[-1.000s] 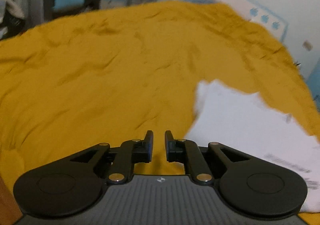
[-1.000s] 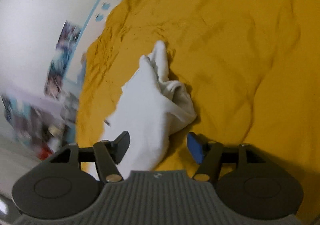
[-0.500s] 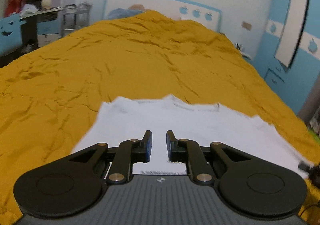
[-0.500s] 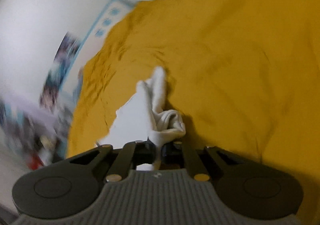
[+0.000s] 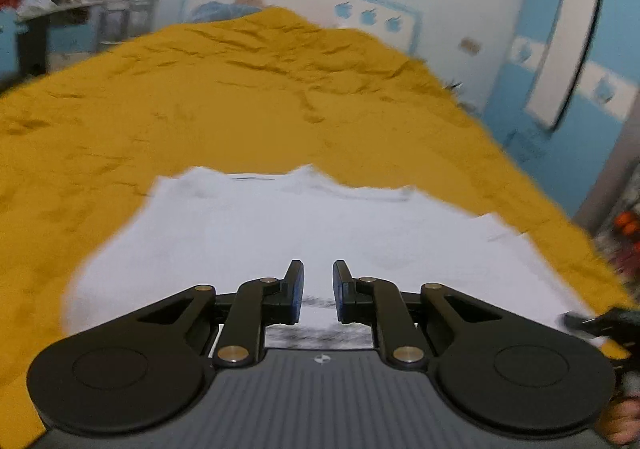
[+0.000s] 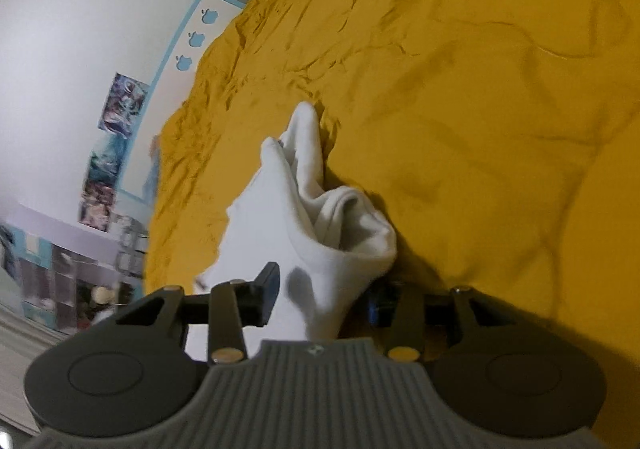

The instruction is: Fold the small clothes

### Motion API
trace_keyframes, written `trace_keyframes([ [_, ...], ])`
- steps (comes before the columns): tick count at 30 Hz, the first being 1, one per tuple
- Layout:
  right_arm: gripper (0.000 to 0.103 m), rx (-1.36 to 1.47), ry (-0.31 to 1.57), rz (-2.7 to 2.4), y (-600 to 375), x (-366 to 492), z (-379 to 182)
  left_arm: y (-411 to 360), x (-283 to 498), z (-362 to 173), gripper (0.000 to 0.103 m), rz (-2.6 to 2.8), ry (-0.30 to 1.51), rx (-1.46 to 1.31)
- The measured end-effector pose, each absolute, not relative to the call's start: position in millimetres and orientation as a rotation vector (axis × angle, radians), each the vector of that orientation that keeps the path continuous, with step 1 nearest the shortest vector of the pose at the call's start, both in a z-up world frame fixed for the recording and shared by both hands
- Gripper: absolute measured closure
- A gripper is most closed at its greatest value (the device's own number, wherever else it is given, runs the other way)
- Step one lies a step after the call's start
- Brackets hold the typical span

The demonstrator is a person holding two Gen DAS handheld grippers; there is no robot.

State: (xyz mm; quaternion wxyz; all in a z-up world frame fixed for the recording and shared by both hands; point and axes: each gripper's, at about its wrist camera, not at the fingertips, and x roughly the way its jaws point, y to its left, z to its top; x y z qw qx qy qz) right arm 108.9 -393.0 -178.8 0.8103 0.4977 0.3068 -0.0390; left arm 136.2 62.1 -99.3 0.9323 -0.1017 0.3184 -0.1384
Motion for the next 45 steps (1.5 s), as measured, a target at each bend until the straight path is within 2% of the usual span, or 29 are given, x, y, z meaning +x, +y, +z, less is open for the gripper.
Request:
trace_keyframes([
  [2, 0.069, 1.010, 0.630, -0.090, -385, 115, -179, 52, 144, -107, 0.086, -0.374, 0.634, -0.268],
  [4, 0.073, 1.014, 0.604, -0.106, -380, 119, -182, 26, 148, -113, 0.086, -0.367, 0.595, -0.217],
  [5, 0.080, 1.012, 0.590, -0.115, -377, 121, -183, 12, 151, -117, 0.088, -0.349, 0.589, -0.186],
  [6, 0.088, 1.008, 0.581, -0.121, -375, 123, -184, 0, 155, -122, 0.097, -0.353, 0.603, -0.178],
  [9, 0.098, 1.028, 0.554, -0.114, -377, 130, -185, -26, 167, -141, 0.102, -0.400, 0.717, -0.210],
  [12, 0.099, 1.039, 0.513, -0.060, -379, 131, -174, -35, 176, -172, 0.100, -0.333, 0.853, -0.198],
  [18, 0.099, 0.928, 0.440, 0.070, -351, 148, -121, -6, 150, -153, 0.096, -0.361, 0.737, -0.223],
  [20, 0.099, 0.853, 0.432, 0.110, -334, 160, -98, 8, 135, -139, 0.092, -0.350, 0.664, -0.179],
  [28, 0.099, 0.482, 0.447, 0.348, -215, 194, -23, 126, 105, -111, 0.090, -0.143, 0.579, -0.344],
  [35, 0.099, 0.263, 0.544, 0.539, -85, 210, -29, 233, 67, -97, 0.089, 0.153, 0.492, -0.377],
  [37, 0.094, 0.184, 0.631, 0.536, -43, 214, -50, 251, 64, -98, 0.089, 0.197, 0.492, -0.412],
  [40, 0.066, 0.167, 0.869, 0.639, 3, 215, -96, 267, 59, -101, 0.089, 0.238, 0.505, -0.461],
  [41, 0.055, 0.191, 0.881, 0.656, 6, 211, -102, 269, 60, -102, 0.089, 0.238, 0.511, -0.466],
  [43, 0.054, 0.222, 0.830, 0.720, -1, 196, -100, 267, 65, -103, 0.089, 0.205, 0.517, -0.471],
  [44, 0.055, 0.260, 0.806, 0.767, -12, 190, -95, 264, 69, -103, 0.087, 0.171, 0.521, -0.468],
  [45, 0.054, 0.306, 0.780, 0.801, -25, 186, -88, 262, 76, -104, 0.080, 0.133, 0.532, -0.456],
])
